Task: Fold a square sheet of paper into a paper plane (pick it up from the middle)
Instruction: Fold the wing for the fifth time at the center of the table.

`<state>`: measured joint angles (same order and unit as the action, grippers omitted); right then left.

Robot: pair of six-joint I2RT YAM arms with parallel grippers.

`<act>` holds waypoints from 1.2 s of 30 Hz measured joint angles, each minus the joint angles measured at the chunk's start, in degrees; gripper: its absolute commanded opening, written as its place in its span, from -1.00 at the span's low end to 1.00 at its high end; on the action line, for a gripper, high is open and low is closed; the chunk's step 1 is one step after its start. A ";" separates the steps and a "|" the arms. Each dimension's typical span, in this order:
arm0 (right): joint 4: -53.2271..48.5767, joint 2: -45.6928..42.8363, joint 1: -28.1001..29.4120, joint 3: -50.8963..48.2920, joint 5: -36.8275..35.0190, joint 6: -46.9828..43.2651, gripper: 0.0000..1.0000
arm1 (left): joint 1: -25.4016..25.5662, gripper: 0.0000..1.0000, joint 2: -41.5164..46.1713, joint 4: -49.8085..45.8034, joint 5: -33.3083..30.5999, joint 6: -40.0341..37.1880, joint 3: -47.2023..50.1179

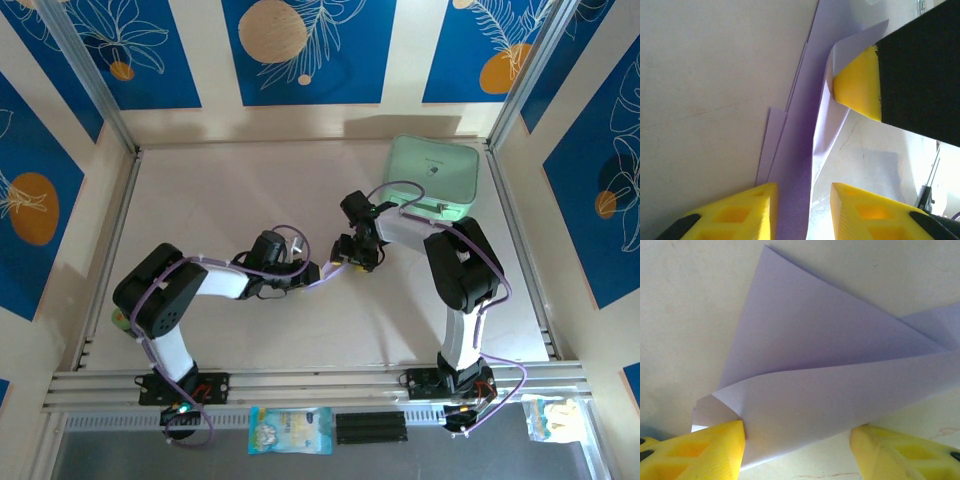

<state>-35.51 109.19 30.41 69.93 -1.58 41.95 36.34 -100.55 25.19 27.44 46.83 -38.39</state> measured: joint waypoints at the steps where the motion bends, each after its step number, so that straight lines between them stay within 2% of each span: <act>1: -0.28 0.22 0.00 0.26 0.00 0.02 0.23 | 0.00 -0.27 0.00 -0.57 0.26 -0.79 -0.31; 7: -2.19 1.31 0.00 1.99 0.00 0.42 0.25 | 0.02 -0.27 0.00 -4.83 0.87 -6.05 -2.10; 14: -3.41 2.05 0.00 3.10 0.02 0.94 0.25 | 0.04 -0.42 -0.02 -8.44 0.66 -9.68 -3.30; 21: -3.61 2.23 0.00 3.26 0.02 1.09 0.26 | 0.04 -0.57 -0.02 -9.55 -0.57 -9.88 -3.37; 36: -4.57 2.82 0.00 4.20 0.07 1.09 0.28 | 0.04 -0.68 -0.13 -9.99 -1.97 -8.68 -3.37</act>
<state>-40.07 112.01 30.41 74.13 -1.52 43.05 36.38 -100.68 15.20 25.47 38.15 -41.76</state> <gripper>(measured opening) 0.634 0.164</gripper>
